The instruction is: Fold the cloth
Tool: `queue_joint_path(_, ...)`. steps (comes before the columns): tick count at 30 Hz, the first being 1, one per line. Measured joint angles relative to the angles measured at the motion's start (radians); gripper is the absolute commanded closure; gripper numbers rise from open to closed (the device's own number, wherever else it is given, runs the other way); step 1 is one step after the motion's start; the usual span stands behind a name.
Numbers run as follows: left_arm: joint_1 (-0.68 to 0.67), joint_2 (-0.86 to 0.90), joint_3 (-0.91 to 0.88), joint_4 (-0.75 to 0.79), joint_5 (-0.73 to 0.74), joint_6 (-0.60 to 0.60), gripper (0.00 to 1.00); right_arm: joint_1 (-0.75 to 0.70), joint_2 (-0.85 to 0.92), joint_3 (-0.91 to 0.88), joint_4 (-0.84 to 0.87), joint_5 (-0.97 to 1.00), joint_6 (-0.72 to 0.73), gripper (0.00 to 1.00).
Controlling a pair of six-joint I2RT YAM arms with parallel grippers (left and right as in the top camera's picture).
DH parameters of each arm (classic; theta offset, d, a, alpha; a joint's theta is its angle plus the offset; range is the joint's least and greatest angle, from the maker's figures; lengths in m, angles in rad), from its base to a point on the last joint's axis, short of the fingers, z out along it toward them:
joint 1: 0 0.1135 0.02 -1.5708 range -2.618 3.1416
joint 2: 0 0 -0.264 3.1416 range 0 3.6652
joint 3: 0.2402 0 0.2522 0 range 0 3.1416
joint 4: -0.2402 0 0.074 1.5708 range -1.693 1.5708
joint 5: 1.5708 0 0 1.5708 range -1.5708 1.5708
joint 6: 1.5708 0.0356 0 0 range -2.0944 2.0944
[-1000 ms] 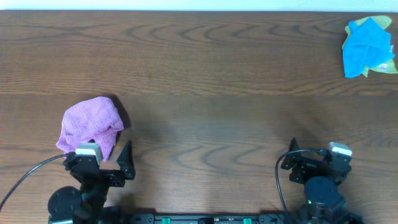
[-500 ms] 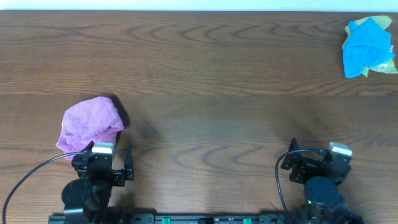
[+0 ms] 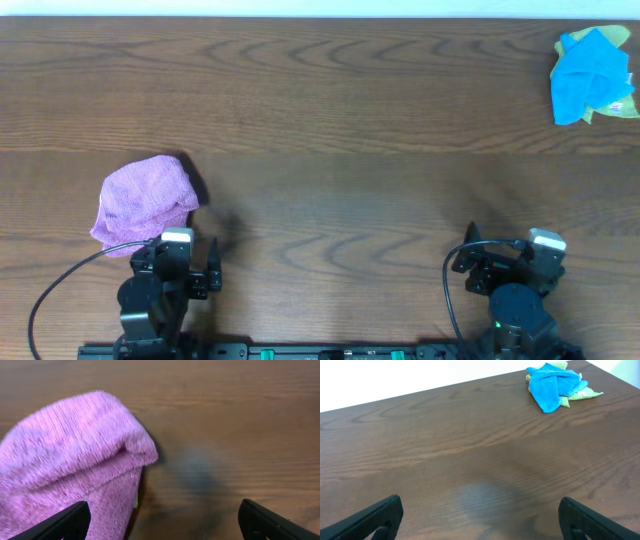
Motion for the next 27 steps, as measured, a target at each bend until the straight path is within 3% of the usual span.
queue_joint_path(8,-0.02,0.0,-0.031,0.023,-0.045,-0.076,0.05,0.0,0.0,0.0,0.0,0.0,0.0,0.01)
queue_joint_path(27,-0.024,0.0,-0.031,0.023,-0.061,-0.086,0.05,0.0,0.0,0.0,0.0,0.0,0.0,0.01)
